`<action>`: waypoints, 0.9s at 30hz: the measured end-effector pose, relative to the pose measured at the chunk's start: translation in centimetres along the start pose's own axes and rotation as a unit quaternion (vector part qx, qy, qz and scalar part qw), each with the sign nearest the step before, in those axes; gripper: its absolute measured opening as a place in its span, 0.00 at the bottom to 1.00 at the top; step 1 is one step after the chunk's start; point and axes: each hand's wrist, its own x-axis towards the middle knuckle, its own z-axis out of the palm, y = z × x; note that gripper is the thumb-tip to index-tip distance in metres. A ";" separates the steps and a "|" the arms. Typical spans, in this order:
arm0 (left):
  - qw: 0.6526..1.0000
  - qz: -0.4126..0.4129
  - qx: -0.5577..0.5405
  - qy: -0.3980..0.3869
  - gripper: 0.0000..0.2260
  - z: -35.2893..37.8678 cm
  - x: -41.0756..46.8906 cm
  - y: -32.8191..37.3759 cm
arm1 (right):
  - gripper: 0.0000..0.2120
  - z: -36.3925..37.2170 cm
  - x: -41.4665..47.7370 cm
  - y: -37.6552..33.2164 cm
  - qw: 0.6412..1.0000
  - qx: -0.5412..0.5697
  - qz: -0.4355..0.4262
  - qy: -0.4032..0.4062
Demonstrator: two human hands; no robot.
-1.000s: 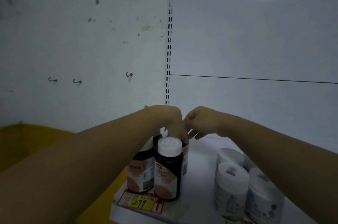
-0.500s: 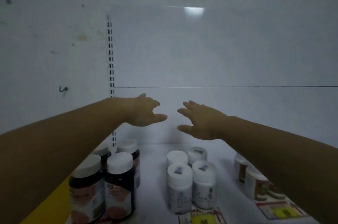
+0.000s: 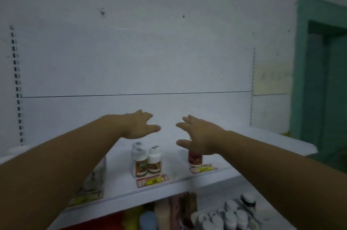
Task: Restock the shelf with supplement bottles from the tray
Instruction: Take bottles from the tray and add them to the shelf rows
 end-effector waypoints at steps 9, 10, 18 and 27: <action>0.981 0.148 -0.128 0.005 0.26 8.6 0.1 19.6 | 0.27 2.6 -15.1 11.9 0.999 0.012 0.047 -0.014; 0.977 0.165 -0.131 -0.010 0.25 10.3 0.1 21.1 | 0.25 3.2 -16.4 13.0 0.998 0.016 0.053 -0.009; 0.966 0.143 -0.148 -0.158 0.26 22.8 4.0 24.6 | 0.19 11.6 -22.5 19.5 0.990 0.038 0.102 -0.087; 0.954 0.041 -0.237 -0.178 0.22 36.6 12.9 22.3 | 0.21 27.3 -16.0 23.8 0.956 0.149 0.146 -0.206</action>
